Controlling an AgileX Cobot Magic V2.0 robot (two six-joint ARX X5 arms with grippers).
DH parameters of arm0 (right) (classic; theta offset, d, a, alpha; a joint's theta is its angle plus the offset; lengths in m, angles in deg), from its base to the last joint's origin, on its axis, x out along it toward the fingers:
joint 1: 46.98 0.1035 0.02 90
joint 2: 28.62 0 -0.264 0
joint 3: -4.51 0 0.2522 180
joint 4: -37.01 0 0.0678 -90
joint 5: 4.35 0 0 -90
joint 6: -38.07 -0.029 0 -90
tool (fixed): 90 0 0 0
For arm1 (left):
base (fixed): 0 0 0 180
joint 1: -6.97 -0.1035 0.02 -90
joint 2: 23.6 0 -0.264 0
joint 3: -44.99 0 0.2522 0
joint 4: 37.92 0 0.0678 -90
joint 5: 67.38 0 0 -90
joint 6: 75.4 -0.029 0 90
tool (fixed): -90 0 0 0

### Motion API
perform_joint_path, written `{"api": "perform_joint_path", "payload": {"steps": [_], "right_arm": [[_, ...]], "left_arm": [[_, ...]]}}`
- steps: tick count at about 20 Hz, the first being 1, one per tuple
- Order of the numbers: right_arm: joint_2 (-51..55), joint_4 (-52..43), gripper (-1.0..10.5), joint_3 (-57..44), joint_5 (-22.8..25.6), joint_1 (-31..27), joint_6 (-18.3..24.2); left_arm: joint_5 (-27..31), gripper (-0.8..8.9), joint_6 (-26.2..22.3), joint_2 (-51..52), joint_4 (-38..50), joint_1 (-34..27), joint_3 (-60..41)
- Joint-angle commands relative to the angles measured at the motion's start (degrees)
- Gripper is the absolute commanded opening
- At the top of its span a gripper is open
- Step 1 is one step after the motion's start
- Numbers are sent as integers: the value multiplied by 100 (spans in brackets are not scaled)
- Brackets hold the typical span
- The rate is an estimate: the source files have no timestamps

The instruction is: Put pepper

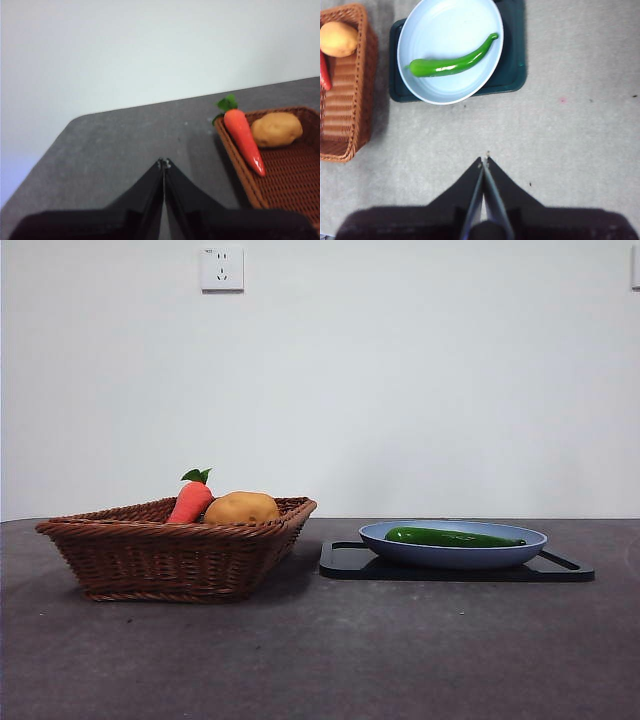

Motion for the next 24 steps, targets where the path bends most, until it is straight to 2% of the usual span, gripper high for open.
{"api": "perform_joint_path", "payload": {"steps": [1, 8, 15, 24], "right_arm": [[-68, -35, 10, 107, 13, -44, -31], [-68, -35, 10, 107, 13, -74, -33], [-68, -35, 10, 107, 13, -74, -31], [-68, -35, 10, 107, 13, -74, -33]], "left_arm": [[-2, 8, 195, 258, 66, -61, -264], [127, 8, 387, 756, -214, -61, -752], [96, 8, 479, 1073, -929, -59, -796], [-31, 8, 472, 1023, -946, -52, -796]]}}
